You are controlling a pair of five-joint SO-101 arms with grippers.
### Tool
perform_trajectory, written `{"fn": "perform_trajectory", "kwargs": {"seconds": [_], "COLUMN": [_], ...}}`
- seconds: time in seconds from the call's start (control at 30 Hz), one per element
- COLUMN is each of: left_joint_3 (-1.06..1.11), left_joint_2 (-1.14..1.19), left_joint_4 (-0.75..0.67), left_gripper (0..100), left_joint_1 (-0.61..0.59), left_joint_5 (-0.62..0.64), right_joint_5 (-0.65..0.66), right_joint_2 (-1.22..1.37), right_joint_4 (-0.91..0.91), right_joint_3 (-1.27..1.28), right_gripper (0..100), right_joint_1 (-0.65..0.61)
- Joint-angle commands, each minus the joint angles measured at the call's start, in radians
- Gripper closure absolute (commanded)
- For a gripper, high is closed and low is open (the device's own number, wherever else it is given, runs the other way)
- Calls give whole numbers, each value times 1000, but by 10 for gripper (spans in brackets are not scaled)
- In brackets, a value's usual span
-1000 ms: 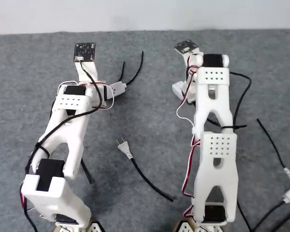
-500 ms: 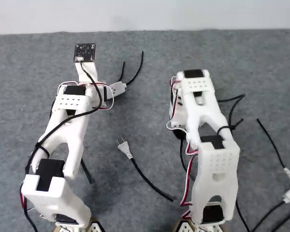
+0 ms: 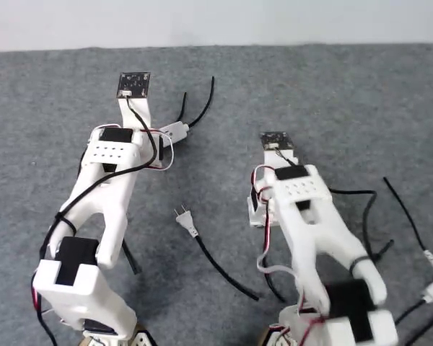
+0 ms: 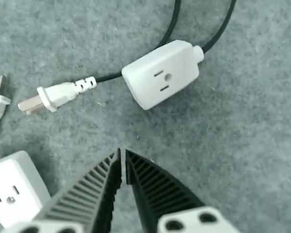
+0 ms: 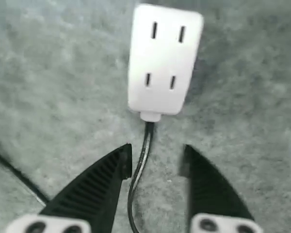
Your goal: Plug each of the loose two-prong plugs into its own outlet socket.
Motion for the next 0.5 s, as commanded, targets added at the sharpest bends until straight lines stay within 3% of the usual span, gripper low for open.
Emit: {"fn": "perform_trajectory", "kwargs": {"seconds": [0.0,0.23,0.37,0.47], "left_joint_3": [-53,21,222,415], "left_joint_2": [-17,-121,-330,-525], "left_joint_4": [26,61,23,-35], "left_gripper": [984,984,984,984], "left_joint_1": [9,0,-49,-144], "left_joint_5": [14,6,5,-63], "right_joint_5": [-3,44,80,110], "right_joint_2": [-59,-59,-59,-59], "right_joint_4": [-18,4,4,-12], "right_joint_3": [0,-23,-31,-35], "right_gripper": [779,779,780,819], "right_joint_1": [-1,-22,-108,-174]}}
